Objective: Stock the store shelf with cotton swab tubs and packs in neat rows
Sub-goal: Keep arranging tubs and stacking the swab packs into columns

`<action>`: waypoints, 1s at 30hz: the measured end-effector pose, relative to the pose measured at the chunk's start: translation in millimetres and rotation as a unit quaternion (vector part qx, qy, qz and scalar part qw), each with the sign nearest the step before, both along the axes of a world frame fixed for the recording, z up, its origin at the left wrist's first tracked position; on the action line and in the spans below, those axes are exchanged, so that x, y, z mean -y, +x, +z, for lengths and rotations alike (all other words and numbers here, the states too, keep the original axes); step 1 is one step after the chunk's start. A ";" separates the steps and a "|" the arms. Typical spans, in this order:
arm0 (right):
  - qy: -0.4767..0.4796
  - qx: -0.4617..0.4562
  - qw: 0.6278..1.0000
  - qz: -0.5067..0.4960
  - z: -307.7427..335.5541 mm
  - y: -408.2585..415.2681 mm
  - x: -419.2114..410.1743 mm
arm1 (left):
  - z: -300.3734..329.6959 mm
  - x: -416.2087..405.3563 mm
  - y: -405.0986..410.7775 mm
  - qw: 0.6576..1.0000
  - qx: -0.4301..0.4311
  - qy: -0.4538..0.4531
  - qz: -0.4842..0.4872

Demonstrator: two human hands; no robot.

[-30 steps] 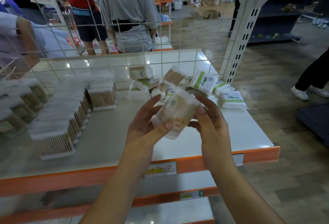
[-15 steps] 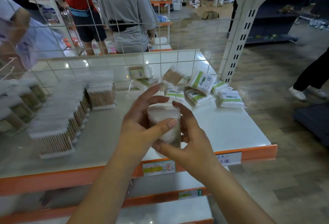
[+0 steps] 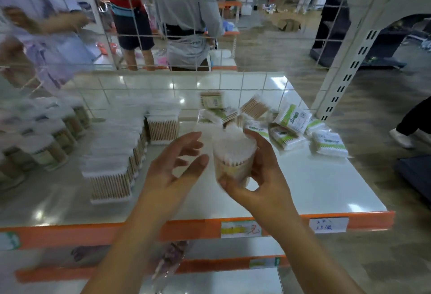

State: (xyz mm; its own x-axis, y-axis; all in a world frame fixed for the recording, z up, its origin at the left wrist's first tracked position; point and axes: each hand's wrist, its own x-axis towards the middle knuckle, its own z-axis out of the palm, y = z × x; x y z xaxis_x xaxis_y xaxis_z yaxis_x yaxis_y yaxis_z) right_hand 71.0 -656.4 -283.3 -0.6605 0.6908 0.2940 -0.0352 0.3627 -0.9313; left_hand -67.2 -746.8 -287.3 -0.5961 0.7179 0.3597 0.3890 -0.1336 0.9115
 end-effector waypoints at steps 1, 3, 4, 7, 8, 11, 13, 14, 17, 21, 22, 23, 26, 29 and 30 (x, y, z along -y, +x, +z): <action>0.001 -0.001 1.000 0.005 3.0 -6.7 3.0 | 1.8 5.7 -9.4 0.999 -0.036 -0.022 0.028; 0.012 -0.005 1.000 0.014 9.1 -20.8 10.3 | 7.9 18.7 -26.6 0.990 -0.105 -0.053 0.074; 0.018 -0.009 1.000 0.017 11.5 -28.2 14.7 | 11.5 25.9 -34.4 0.985 -0.140 -0.057 0.087; 0.030 -0.016 0.999 0.026 15.1 -52.9 30.6 | 20.2 49.1 -58.9 0.964 -0.236 -0.061 0.109; 0.034 -0.018 0.999 0.033 15.6 -61.9 37.2 | 20.3 57.2 -69.0 0.957 -0.258 -0.061 0.115; 0.035 -0.022 0.997 0.063 17.0 -89.9 59.6 | 20.9 83.8 -99.5 0.921 -0.341 -0.079 0.173; 0.033 -0.020 0.996 0.086 16.8 -109.2 75.2 | 19.8 100.9 -121.9 0.876 -0.418 -0.106 0.217; 0.030 -0.018 0.995 0.096 15.9 -119.4 83.2 | 18.0 109.7 -133.7 0.863 -0.437 -0.118 0.223; 0.015 -0.015 0.993 0.115 10.2 -150.0 107.3 | 10.7 137.9 -170.5 0.855 -0.448 -0.152 0.210; -0.019 0.003 0.987 0.160 -1.3 -189.5 142.6 | 3.6 176.1 -206.9 0.843 -0.448 -0.188 0.231; -0.029 0.012 0.985 0.171 -5.5 -200.6 150.9 | 2.3 183.9 -214.3 0.838 -0.456 -0.184 0.236; -0.040 0.020 0.982 0.181 -9.9 -212.4 158.7 | 0.5 190.6 -222.2 0.835 -0.464 -0.176 0.237; -0.054 0.054 0.980 0.182 -24.8 -249.8 176.5 | -6.6 206.7 -247.6 0.844 -0.455 -0.174 0.226; -0.059 0.075 0.983 0.157 -40.3 -282.9 182.7 | -14.1 219.2 -270.5 0.850 -0.417 -0.247 0.205; -0.060 0.088 0.982 0.153 -45.2 -291.5 183.9 | -15.0 222.0 -277.0 0.849 -0.406 -0.274 0.198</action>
State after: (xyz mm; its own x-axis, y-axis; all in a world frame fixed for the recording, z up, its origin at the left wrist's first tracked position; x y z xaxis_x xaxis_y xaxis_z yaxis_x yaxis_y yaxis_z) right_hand -220.5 -840.3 -328.5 -0.8764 0.4742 0.0843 0.0406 0.2472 -0.9681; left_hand -344.2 -968.8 -302.3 -0.5445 0.7117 0.4440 0.8348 0.5116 0.2037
